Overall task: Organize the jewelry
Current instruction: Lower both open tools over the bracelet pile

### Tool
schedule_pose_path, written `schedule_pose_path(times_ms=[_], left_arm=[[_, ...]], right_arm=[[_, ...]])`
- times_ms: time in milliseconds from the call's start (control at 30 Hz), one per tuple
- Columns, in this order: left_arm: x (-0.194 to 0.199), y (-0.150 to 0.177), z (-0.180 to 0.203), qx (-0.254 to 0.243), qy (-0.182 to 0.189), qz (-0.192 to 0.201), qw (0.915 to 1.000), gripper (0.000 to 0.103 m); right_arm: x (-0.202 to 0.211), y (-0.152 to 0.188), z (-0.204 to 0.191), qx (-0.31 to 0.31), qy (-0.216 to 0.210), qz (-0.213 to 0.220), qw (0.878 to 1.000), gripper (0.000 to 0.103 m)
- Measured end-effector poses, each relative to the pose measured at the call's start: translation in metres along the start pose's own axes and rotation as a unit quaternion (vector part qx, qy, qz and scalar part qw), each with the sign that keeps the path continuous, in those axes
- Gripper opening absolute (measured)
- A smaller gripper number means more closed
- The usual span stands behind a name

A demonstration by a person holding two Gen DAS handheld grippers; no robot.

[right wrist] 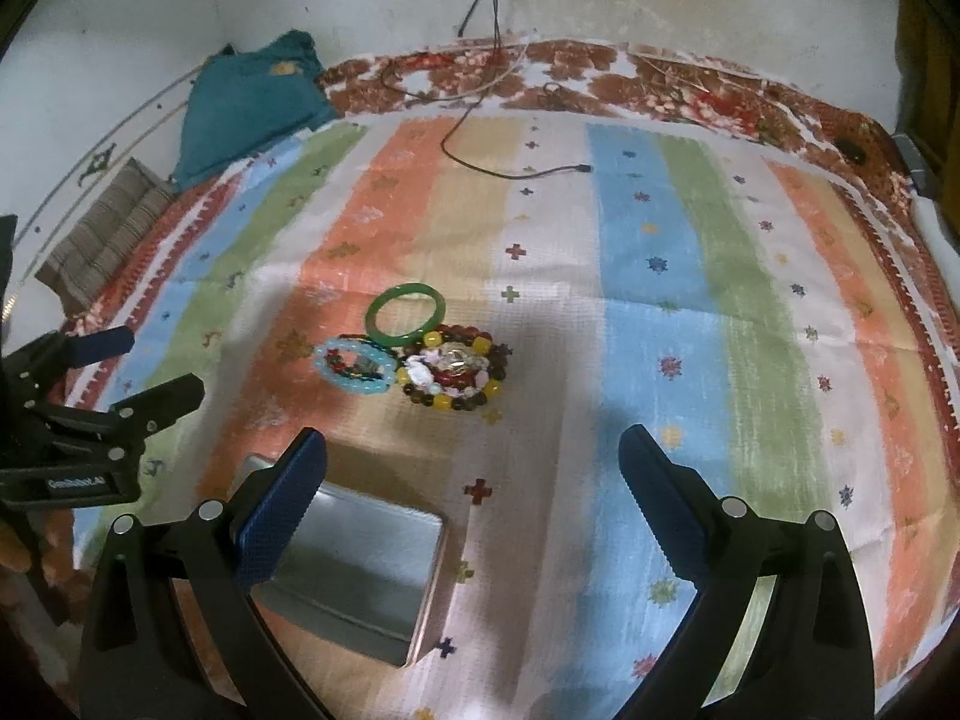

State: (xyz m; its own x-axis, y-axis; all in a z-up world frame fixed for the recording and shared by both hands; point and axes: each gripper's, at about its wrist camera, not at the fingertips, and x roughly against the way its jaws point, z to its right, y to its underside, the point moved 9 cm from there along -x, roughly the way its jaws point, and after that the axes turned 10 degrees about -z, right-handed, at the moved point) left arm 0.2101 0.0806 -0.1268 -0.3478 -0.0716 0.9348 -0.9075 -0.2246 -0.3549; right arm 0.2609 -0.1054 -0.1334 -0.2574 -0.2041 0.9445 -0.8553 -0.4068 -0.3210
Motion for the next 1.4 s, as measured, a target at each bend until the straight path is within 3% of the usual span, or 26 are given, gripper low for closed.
schedule_pose_path(times_ms=[733,833,933,1400], left_arm=[[-0.062,-0.032,-0.013,-0.008,-0.025,-0.059,0.9979,0.094],[-0.07,-0.035,-0.013,-0.013,-0.027,-0.066,0.9974,0.091],[-0.077,-0.036,-0.013,-0.018,-0.028,-0.072,0.9969,0.089],[-0.12,-0.039,-0.013,-0.039,-0.025,-0.103,0.9936,0.073]], right_arm=[[-0.058,-0.032,0.016,-0.011,0.008,-0.047,0.999,0.098],[-0.066,-0.033,0.017,-0.011,0.011,-0.053,0.998,0.098],[-0.074,-0.035,0.017,-0.01,0.012,-0.062,0.998,0.091],[-0.101,-0.042,0.014,-0.003,0.007,-0.083,0.996,0.087]])
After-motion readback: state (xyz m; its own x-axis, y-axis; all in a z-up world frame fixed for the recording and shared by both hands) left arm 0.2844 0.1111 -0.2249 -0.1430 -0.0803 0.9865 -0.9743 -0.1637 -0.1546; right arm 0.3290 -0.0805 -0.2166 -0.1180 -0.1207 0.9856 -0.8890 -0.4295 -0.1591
